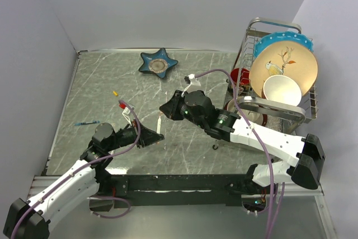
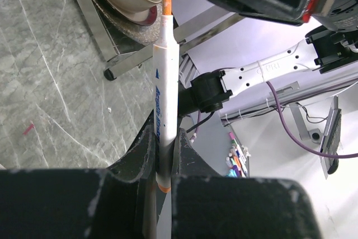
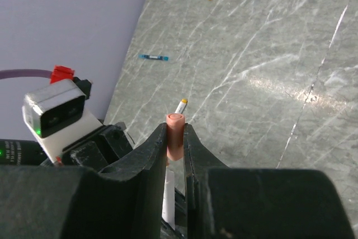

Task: Insert the pens into the pen caps

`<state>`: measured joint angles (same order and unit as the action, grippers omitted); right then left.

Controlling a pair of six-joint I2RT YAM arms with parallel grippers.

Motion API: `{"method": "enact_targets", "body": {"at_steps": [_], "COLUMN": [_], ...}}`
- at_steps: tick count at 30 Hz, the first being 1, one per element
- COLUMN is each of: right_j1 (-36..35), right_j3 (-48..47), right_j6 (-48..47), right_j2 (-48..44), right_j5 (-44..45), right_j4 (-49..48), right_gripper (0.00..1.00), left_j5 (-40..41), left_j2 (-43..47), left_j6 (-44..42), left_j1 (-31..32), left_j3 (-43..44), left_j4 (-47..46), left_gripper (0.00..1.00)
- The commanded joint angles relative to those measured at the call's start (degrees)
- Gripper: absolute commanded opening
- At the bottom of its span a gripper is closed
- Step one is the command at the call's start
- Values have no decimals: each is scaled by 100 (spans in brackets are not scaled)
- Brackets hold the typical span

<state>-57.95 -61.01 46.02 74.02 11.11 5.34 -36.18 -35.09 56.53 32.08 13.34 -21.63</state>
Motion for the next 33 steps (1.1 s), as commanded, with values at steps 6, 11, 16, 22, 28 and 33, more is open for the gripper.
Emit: {"method": "enact_targets", "body": {"at_steps": [6, 11, 16, 22, 28, 33], "right_j1": [-32, -49, -102, -163, -208, -225], "right_j3": [-288, -218, -235, -113, 125, 248], "right_j6": [144, 170, 179, 197, 223, 162], "right_j2": [-256, -239, -212, -283, -371, -397], "right_j5": [339, 242, 224, 268, 321, 348], "right_j4": [-34, -148, -165, -183, -279, -350], "right_gripper": [1, 0, 0, 0, 0, 0], "left_j5": [-91, -64, -73, -12, 32, -11], "left_j2": [20, 46, -85, -156, -165, -138], "left_j6": [77, 42, 7, -81, -11, -2], "left_j1": [44, 44, 44, 44, 44, 44], "left_j3": [-60, -51, 1, 142, 186, 204], "left_j4": [-421, -386, -404, -307, -456, -553], "left_gripper": [1, 1, 1, 1, 1, 1]}}
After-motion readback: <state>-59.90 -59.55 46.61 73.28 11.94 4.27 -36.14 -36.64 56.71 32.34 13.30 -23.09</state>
